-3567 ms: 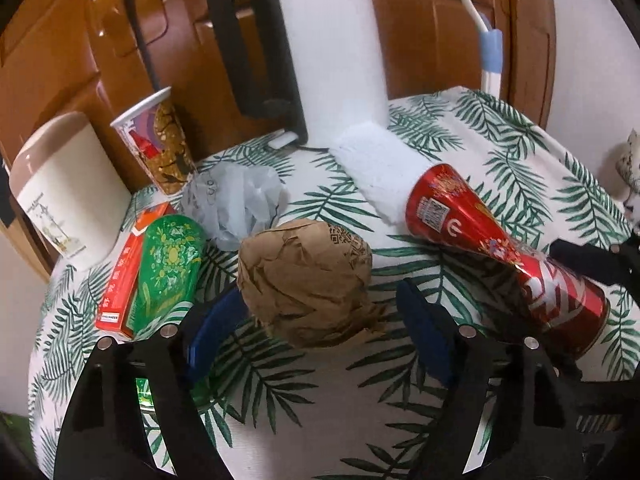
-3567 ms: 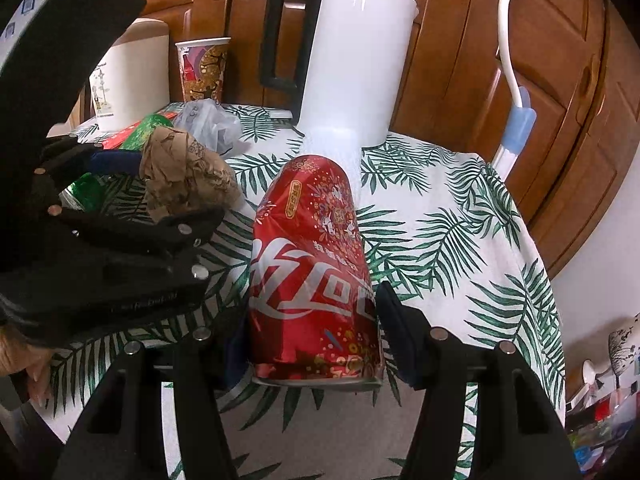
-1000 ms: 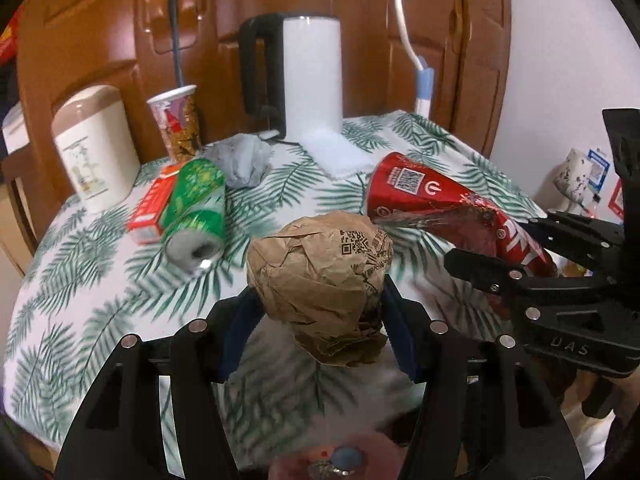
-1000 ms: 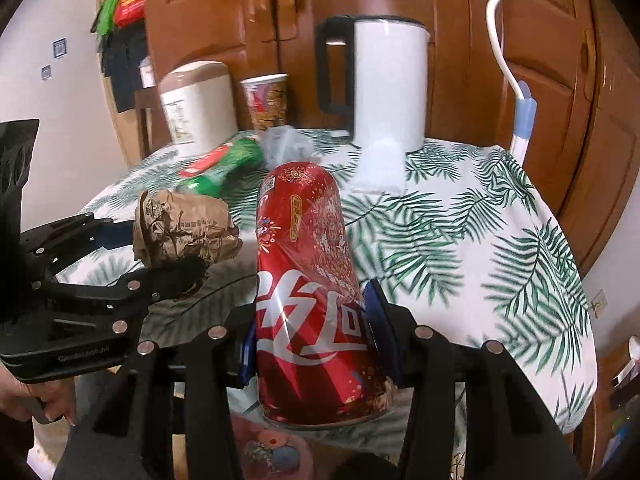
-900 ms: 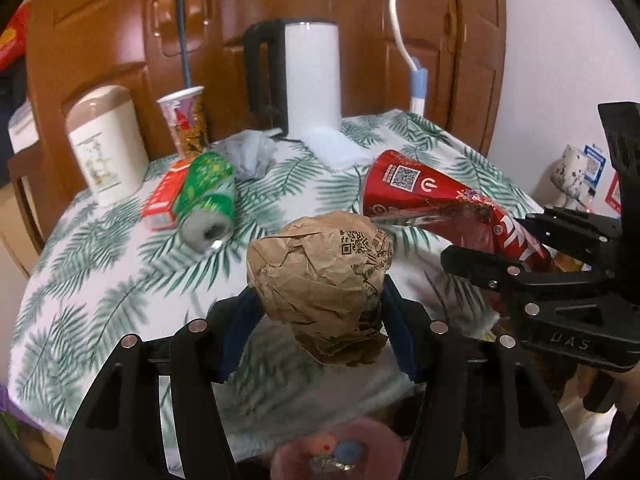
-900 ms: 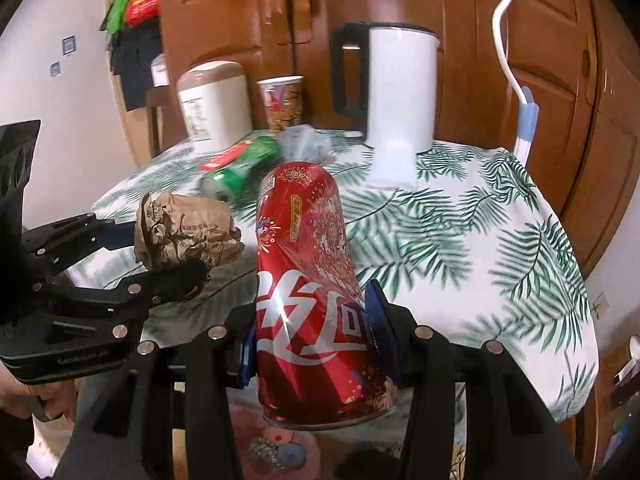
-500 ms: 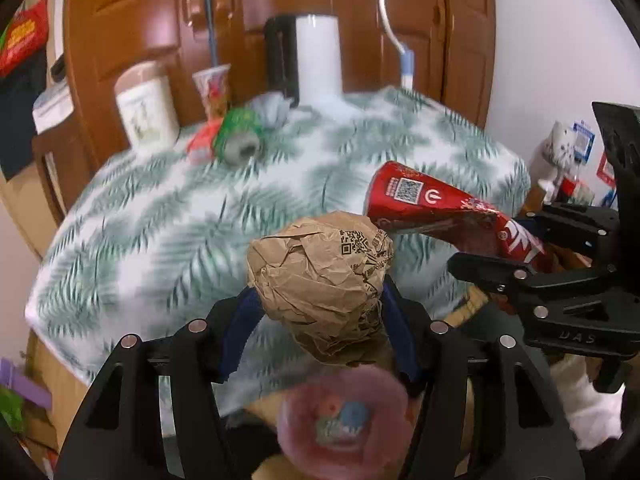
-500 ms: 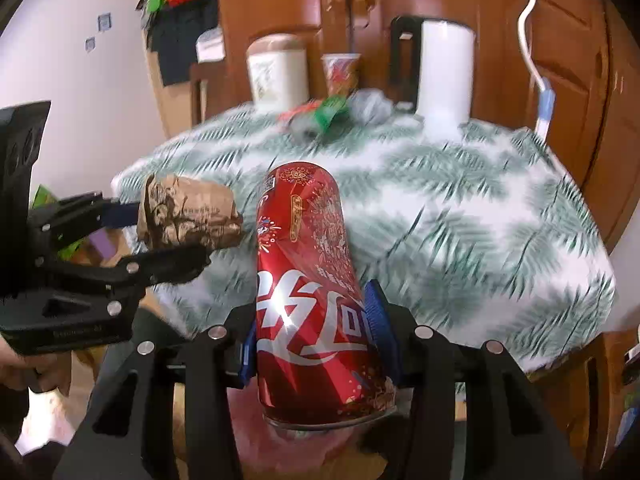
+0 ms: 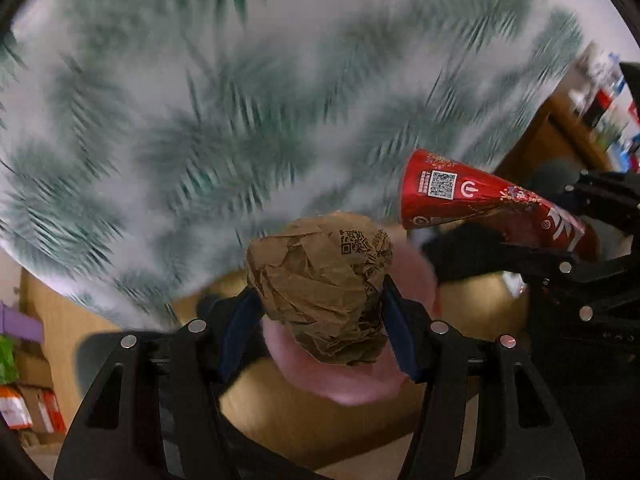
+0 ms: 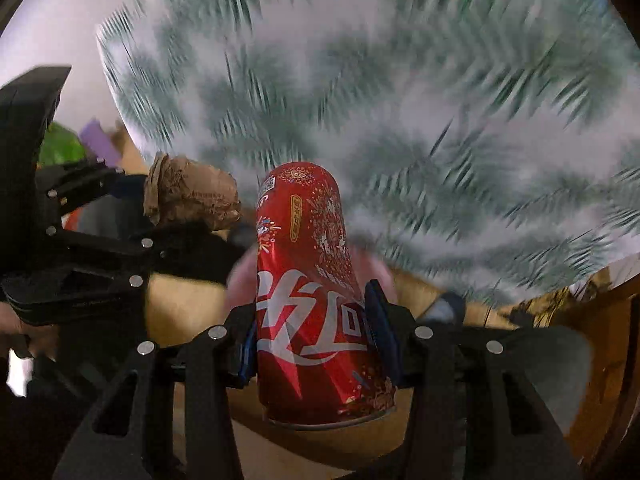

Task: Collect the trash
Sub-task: 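Lower the can and paper ball over the pink bag and open both tools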

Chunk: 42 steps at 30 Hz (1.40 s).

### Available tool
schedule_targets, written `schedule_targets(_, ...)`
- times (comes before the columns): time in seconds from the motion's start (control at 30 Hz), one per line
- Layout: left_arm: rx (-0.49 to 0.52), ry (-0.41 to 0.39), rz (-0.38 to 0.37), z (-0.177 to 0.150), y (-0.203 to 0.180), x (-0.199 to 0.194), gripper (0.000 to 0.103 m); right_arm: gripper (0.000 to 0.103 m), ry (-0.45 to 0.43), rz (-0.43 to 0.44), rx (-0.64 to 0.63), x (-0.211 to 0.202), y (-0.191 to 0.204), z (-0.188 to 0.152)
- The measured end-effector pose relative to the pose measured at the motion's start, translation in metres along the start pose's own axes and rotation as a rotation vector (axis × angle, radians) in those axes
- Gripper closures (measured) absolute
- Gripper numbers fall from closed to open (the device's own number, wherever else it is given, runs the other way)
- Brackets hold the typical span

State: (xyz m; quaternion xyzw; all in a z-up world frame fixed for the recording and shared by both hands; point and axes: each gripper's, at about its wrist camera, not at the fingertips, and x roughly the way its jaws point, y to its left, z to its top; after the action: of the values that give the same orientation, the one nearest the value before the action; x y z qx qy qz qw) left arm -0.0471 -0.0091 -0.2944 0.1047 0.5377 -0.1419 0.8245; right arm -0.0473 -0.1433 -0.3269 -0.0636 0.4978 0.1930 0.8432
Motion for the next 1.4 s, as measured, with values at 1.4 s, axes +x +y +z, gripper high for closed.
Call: schedule_targets(1.4,-0.186,0.387,0.063,-0.018,0.048,0.188,0.01,0.056,0.444,0.049,0.023,0.24,-0.028,-0.008)
